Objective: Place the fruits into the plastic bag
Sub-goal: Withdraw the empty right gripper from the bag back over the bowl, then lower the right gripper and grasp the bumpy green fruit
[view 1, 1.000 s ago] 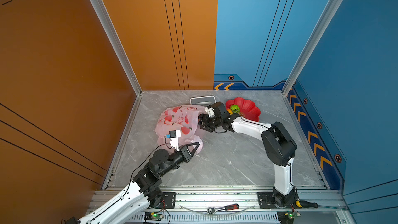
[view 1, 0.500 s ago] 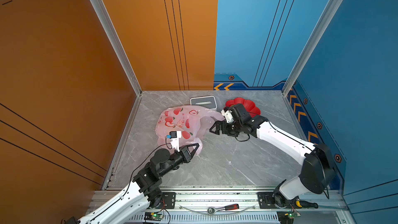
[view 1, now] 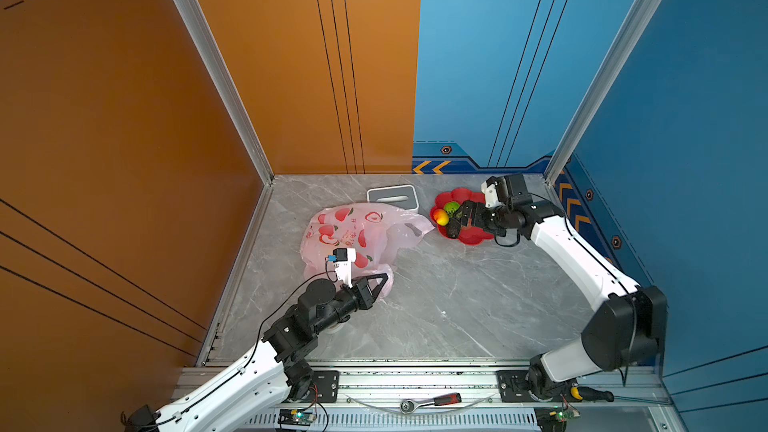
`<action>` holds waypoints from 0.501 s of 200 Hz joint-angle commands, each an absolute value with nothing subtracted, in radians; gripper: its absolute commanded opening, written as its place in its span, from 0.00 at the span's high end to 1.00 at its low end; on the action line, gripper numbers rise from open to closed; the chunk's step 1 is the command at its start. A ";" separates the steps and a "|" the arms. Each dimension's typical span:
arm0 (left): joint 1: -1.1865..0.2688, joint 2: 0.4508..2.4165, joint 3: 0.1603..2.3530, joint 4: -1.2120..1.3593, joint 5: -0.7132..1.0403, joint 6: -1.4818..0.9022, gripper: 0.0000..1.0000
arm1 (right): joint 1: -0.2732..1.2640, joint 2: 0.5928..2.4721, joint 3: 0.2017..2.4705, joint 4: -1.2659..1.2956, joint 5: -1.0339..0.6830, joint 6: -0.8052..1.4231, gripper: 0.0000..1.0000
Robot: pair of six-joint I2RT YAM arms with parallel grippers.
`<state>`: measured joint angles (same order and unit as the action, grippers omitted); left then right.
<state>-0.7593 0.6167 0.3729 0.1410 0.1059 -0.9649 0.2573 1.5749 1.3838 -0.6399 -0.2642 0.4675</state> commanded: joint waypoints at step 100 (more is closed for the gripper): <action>-0.748 0.558 0.381 0.108 0.075 -0.954 1.00 | 0.200 2.143 1.843 -0.692 -0.207 0.508 0.00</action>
<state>-0.7570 0.5739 0.3744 0.1284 0.1047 -0.9615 0.2108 2.0819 1.7634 -0.6632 -0.2359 0.4797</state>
